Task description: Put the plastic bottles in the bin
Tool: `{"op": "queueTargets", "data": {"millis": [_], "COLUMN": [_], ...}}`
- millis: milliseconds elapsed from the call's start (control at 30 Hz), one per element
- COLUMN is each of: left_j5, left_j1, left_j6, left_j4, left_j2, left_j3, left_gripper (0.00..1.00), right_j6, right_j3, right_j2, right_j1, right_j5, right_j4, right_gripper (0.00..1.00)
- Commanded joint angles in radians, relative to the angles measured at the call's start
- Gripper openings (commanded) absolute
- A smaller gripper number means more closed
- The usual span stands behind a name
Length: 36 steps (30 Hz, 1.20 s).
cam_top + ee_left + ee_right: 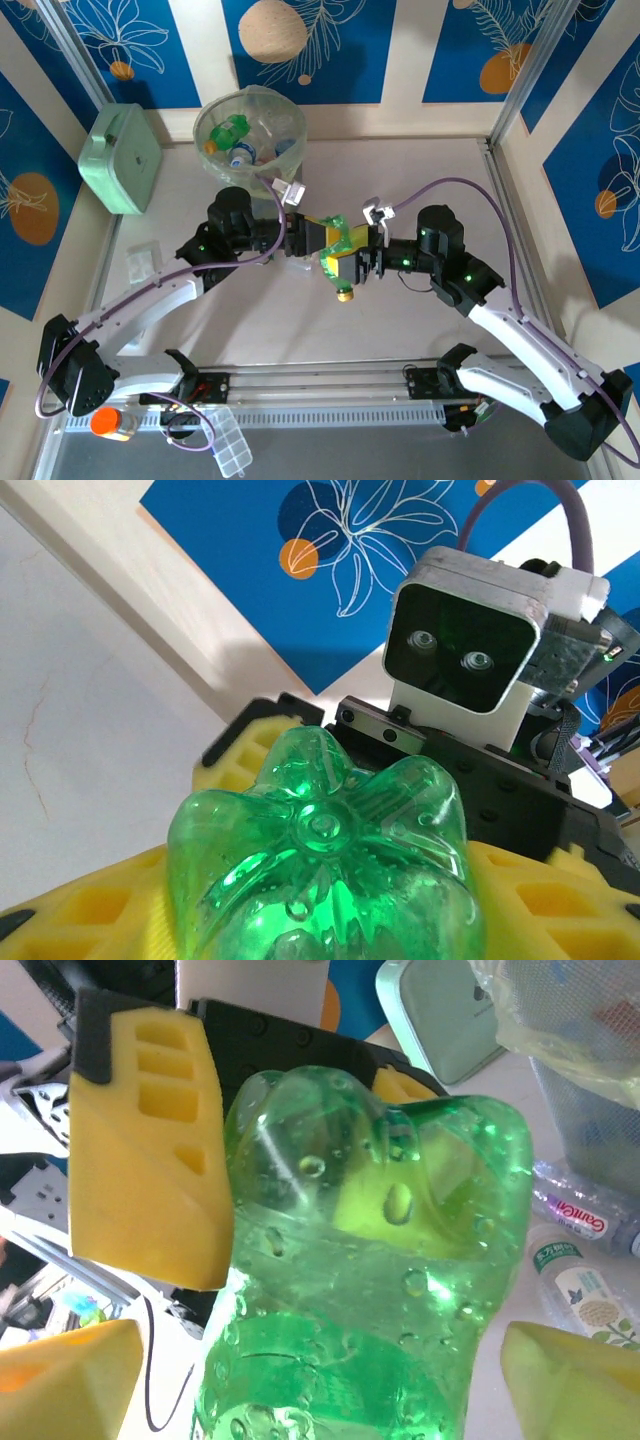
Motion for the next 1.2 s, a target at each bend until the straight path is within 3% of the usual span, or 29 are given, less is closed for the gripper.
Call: {"op": "queueTargets", "data": {"millis": [0,167,433,667,833,1000,1167], "left_j5": [-0.038,-0.102,-0.182,-0.299,-0.354,-0.429,-0.377], "left_j1": [-0.003,0.070,0.376,0.560,0.582,0.583,0.583], "left_j6": [0.082,0.206,0.119,0.064,0.172,0.232,0.232], "left_j4": [-0.085,-0.334,-0.434,-0.544,-0.678,-0.756,-0.848], "left_j2": [-0.009,0.021,0.143,0.347,0.533,0.647,0.783], "left_j3": [0.092,0.264,0.562,0.843,1.076,1.189,1.334], "left_gripper": [0.55,0.52,0.45,0.42,0.45,0.45,0.45], "right_j6": [-0.012,-0.031,-0.026,-0.039,-0.042,-0.049,-0.050], "right_j3": [0.007,0.055,0.080,0.076,0.065,0.064,0.074], "right_j2": [-0.049,-0.108,-0.181,-0.178,-0.176,-0.159,-0.130], "right_j1": [0.005,-0.004,-0.033,-0.045,-0.047,-0.047,-0.046], "right_j5": [0.053,0.119,0.194,0.174,0.165,0.172,0.167], "right_j4": [-0.030,-0.102,-0.147,-0.177,-0.186,-0.197,-0.206], "right_gripper": [0.99,0.99,1.00,1.00,1.00,1.00,1.00]}}
